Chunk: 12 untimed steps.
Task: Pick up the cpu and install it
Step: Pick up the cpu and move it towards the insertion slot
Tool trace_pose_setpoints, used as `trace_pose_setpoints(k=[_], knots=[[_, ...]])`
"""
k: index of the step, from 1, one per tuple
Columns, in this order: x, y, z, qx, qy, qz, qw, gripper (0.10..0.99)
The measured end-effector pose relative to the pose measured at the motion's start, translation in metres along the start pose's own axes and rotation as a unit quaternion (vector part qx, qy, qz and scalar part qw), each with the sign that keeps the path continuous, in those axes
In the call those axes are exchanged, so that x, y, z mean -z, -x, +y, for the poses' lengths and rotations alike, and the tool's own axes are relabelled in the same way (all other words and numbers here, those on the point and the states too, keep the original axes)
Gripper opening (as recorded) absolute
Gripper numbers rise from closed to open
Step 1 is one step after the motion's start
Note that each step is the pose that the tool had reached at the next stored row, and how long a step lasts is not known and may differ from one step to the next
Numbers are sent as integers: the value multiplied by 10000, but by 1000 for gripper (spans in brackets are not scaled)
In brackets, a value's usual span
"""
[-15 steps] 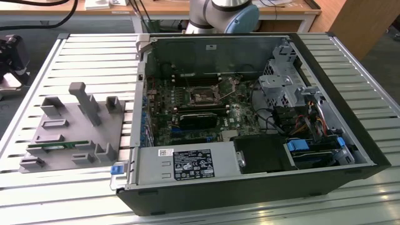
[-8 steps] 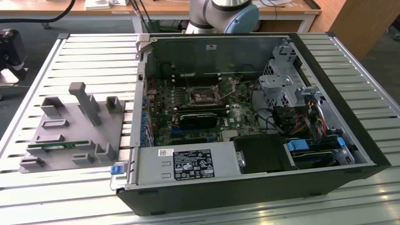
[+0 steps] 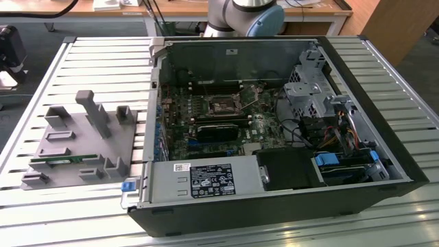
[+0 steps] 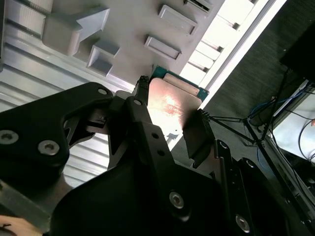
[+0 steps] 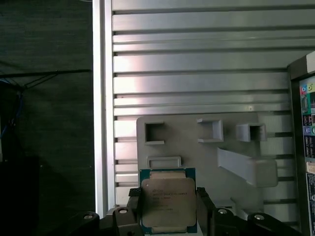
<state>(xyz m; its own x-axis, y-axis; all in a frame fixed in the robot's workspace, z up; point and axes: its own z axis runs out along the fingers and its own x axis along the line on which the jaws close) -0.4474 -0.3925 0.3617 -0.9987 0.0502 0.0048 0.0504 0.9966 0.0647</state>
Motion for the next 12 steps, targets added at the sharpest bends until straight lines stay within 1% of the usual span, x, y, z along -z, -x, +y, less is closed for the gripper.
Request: trace_pose_setpoints(k=[3, 12], knots=[[4, 10, 2, -1, 0, 1, 10000, 533], [11, 80, 7, 0, -1, 1, 10000, 533]])
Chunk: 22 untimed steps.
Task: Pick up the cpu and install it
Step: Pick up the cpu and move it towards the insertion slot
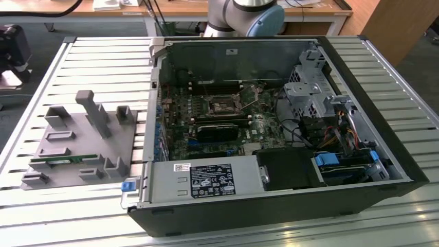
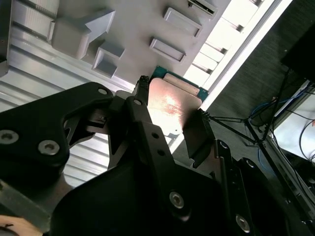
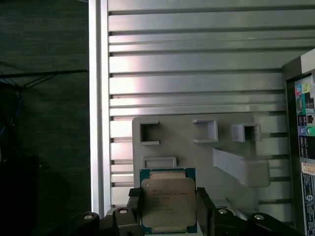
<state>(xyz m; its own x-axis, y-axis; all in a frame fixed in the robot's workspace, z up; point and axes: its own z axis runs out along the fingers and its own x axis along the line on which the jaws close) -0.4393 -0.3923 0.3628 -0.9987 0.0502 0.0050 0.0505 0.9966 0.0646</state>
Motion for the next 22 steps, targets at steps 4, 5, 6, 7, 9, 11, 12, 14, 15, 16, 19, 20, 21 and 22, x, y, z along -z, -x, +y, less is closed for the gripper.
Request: trace_pose_setpoints(k=[4, 5, 6, 7, 9, 11, 12, 14, 15, 16, 19, 20, 21, 22], knots=[[7, 29, 3, 0, 0, 0, 10000, 533], [8, 36, 3, 0, 0, 0, 10000, 533], [11, 40, 4, -1, 0, 0, 10000, 533], [18, 41, 5, -1, -1, 1, 10000, 533], [33, 43, 9, 0, 0, 0, 10000, 533], [56, 42, 16, 0, 0, 0, 10000, 533], [68, 42, 20, 0, 0, 0, 10000, 533], [93, 41, 31, -1, 0, 0, 10000, 533], [106, 42, 37, 0, 0, 0, 10000, 533], [113, 43, 41, 0, 0, -1, 10000, 533], [115, 63, 50, 0, 0, 0, 10000, 533], [115, 78, 53, 0, 0, 0, 10000, 533], [115, 96, 57, 0, 0, 0, 10000, 533], [115, 120, 59, 0, 0, 0, 10000, 533]])
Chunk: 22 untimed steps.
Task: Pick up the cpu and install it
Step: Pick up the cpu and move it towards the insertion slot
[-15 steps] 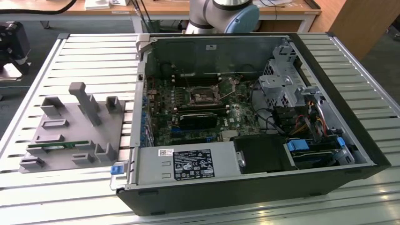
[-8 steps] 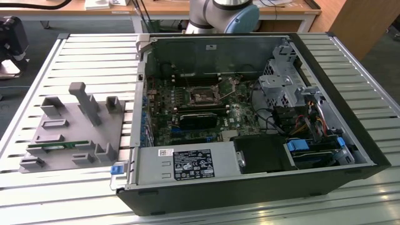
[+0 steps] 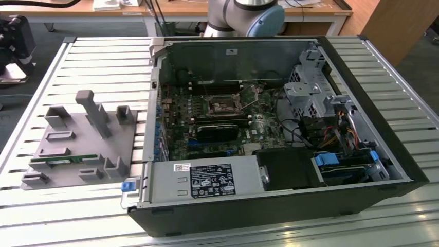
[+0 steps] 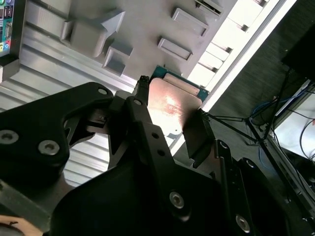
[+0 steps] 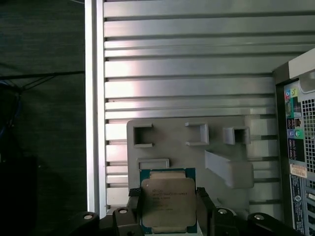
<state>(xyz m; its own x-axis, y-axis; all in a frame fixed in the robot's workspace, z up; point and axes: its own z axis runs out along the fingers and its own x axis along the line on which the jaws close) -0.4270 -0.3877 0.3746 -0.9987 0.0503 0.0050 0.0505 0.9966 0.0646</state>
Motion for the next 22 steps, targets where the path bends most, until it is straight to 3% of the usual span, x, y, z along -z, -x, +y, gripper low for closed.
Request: trace_pose_setpoints(k=[5, 17, 22], knots=[[3, 96, 7, 0, 0, 0, 10000, 533], [136, 140, 63, 0, 0, 0, 10000, 533], [139, 239, 69, 0, 0, 0, 10000, 533]])
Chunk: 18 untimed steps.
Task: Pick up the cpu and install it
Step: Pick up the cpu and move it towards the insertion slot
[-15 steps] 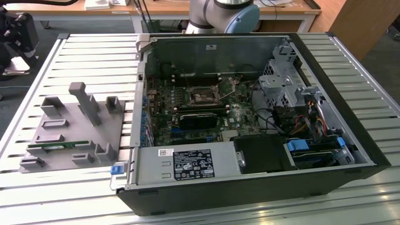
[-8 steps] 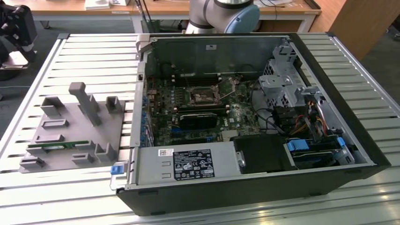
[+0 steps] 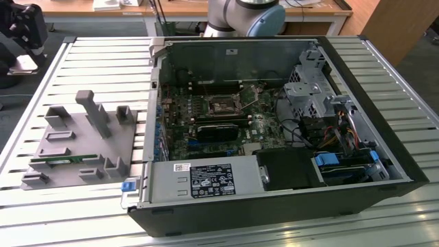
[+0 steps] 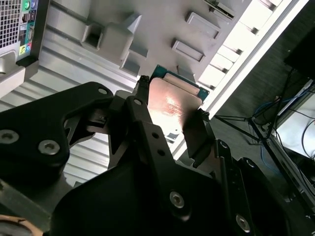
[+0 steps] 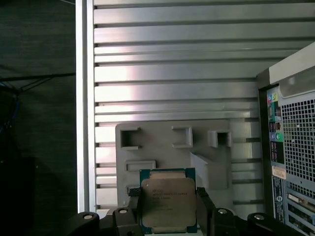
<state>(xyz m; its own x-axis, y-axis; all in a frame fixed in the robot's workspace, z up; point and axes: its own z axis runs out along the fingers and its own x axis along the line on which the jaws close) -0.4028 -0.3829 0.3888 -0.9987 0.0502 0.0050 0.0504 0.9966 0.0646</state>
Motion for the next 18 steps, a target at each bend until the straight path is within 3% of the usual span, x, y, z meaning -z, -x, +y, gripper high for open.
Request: trace_pose_setpoints(k=[18], knots=[[0, 381, 24, 0, 0, 0, 10000, 533]])
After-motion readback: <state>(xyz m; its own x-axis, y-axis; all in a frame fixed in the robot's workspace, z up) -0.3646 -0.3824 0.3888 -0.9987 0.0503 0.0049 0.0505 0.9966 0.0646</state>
